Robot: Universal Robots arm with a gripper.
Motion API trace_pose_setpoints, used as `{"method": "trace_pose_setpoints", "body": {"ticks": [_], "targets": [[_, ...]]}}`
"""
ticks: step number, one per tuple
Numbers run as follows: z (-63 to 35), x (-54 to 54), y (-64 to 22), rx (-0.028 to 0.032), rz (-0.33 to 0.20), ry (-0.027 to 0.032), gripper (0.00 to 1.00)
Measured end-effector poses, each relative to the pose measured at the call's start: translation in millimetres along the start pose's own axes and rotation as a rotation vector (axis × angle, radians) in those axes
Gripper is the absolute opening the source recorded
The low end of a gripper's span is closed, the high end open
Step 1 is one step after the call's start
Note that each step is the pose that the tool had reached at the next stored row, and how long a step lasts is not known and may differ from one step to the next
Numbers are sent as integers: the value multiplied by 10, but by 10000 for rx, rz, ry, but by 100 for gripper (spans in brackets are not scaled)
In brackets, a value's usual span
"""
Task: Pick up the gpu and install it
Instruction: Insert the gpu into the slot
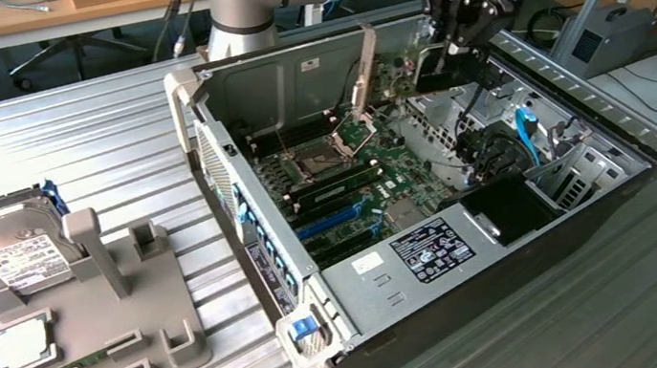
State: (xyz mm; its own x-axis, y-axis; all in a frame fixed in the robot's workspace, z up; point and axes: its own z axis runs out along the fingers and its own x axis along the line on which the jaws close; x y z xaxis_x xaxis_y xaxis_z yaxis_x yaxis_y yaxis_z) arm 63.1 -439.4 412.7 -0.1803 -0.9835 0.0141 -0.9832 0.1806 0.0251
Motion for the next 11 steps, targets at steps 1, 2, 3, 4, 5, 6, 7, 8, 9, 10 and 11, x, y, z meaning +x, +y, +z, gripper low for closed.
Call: {"method": "trace_pose_setpoints", "body": {"ticks": [1, 2, 3, 4, 5, 6, 7, 8, 9, 10, 11], "targets": [[0, -16, 3, 17, -706, 55, 27], [0, -24, 5, 31, -1364, 93, 27], [0, -24, 5, 31, -1365, 94, 27], [0, -24, 5, 31, -1365, 94, 27], [1, -24, 7, 33, -1367, 93, 27], [4, -23, 11, 37, -1372, 91, 27], [5, -22, 14, 42, -1376, 91, 27], [9, -21, 20, 48, -1381, 90, 27], [13, -20, 26, 54, -1383, 90, 27], [22, -19, 34, 62, -1384, 89, 27], [30, -18, 39, 65, -1383, 91, 27]]}}
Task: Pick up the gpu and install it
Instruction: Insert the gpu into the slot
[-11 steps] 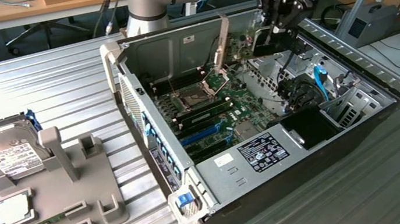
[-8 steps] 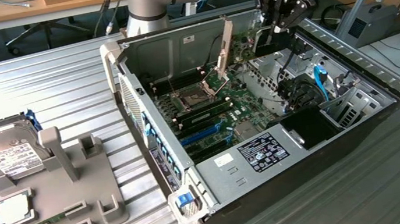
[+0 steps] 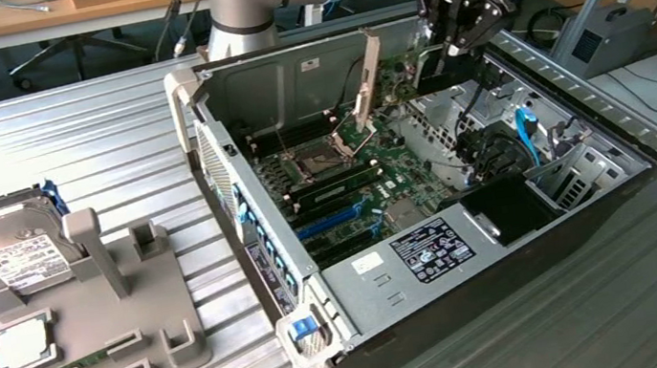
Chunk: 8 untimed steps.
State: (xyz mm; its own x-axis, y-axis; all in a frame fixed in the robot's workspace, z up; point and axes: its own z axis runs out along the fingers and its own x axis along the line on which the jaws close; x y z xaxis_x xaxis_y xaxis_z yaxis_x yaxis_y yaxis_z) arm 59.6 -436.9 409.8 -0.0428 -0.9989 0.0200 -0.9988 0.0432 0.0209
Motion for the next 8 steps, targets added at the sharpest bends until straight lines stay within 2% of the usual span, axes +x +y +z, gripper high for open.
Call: {"method": "trace_pose_setpoints", "body": {"ticks": [8], "targets": [[90, 0, 31, 4, 0, -2, 27]]}}
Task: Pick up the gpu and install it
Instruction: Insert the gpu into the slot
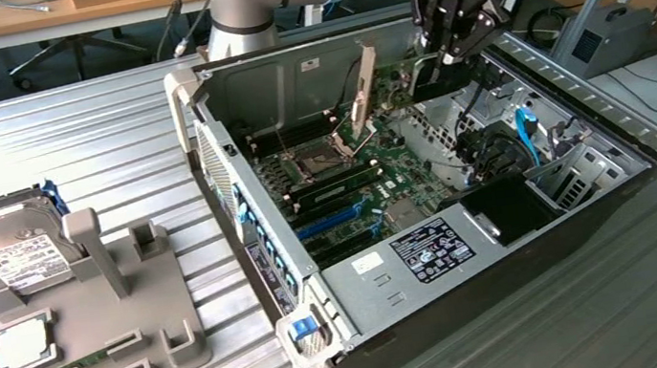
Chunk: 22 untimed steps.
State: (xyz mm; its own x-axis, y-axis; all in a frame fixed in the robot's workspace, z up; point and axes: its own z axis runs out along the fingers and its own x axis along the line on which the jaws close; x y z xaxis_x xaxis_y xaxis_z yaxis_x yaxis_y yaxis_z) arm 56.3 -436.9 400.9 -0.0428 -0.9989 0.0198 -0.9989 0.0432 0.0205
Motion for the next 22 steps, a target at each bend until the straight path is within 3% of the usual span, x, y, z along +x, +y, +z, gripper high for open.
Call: {"method": "trace_pose_setpoints", "body": {"ticks": [10, 22], "targets": [[109, 0, 57, 0, -1, 0, 27], [115, 1, 66, 0, 1, -1, 27]]}}
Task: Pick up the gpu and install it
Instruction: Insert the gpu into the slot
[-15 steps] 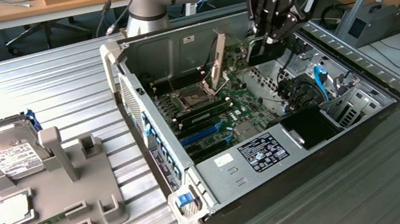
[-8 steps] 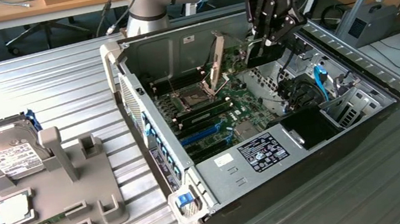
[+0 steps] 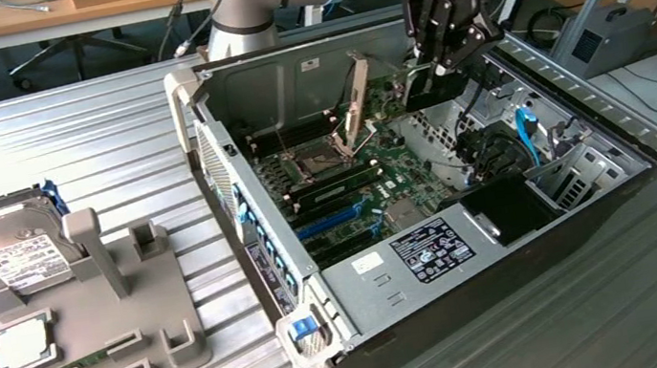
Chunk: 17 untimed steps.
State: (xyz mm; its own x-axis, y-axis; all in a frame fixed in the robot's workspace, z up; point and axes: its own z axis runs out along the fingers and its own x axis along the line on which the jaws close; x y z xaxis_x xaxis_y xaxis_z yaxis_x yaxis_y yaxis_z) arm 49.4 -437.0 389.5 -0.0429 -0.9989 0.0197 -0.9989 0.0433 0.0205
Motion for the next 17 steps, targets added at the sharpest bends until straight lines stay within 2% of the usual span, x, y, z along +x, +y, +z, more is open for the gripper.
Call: {"method": "trace_pose_setpoints", "body": {"ticks": [17], "targets": [[3, 6, 156, 6, -1, 1, 27]]}}
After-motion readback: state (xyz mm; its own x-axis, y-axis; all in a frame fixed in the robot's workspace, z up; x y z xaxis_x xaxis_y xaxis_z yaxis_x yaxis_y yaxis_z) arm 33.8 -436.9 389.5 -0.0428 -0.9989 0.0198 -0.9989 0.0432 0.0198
